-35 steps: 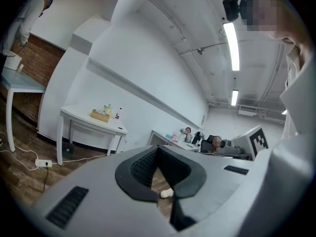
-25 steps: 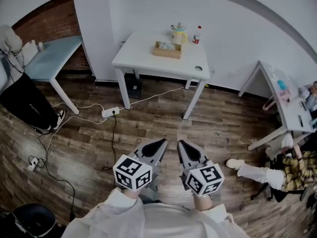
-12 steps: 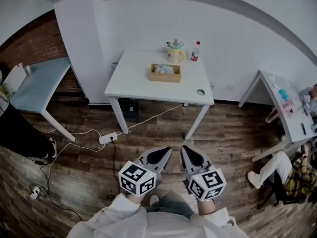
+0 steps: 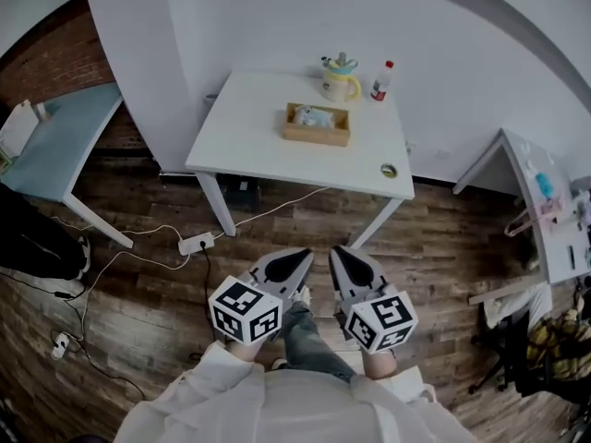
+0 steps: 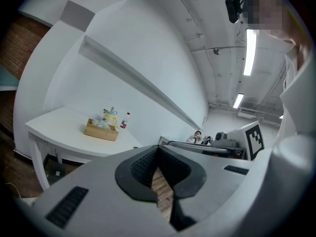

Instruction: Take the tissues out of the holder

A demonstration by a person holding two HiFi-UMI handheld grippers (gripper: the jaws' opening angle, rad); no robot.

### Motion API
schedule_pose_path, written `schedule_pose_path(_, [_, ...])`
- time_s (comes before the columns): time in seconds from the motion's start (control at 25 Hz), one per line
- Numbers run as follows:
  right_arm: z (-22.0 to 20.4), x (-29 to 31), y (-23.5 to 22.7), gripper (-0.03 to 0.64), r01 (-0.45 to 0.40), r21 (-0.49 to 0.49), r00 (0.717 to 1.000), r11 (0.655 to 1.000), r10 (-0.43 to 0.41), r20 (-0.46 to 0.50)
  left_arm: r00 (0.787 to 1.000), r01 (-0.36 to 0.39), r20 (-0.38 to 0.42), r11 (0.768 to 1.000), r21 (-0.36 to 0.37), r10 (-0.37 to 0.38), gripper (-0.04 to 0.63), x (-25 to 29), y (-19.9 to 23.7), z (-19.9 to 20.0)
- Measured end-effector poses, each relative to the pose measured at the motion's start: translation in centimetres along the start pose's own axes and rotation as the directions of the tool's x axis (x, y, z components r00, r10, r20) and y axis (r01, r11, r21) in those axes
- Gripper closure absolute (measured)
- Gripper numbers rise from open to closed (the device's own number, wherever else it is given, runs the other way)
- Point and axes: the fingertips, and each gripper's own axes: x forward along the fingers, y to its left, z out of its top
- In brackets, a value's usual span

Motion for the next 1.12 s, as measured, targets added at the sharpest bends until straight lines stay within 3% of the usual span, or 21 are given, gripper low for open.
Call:
schedule_pose_path(0.28, [3.4, 8.4, -7.5, 0.606, -0.02, -0.007, 1.0, 1.0, 0.02, -0.002, 0.998, -0.055, 0.017, 0.998, 0.016, 0.054, 0.577, 6.7, 7.4, 4.4])
schedule_pose_path(0.68, [7.6, 18.5, -15.2, 0.606, -0.14, -0.035, 0.99, 0.99, 0.14, 0.002, 0.993, -0.115, 0.022, 0.993, 0.008, 0.115, 0.577, 16.3, 15.4, 8.9])
schedule_pose_path(1.12, [8.2, 22.1, -19.9, 0.606, -0.094, -0.028, 0.996, 0.995, 0.094, -0.005, 0.993, -0.121, -0.007, 0.991, -0.05, 0.121, 0.577, 20.6, 19.2, 8.8])
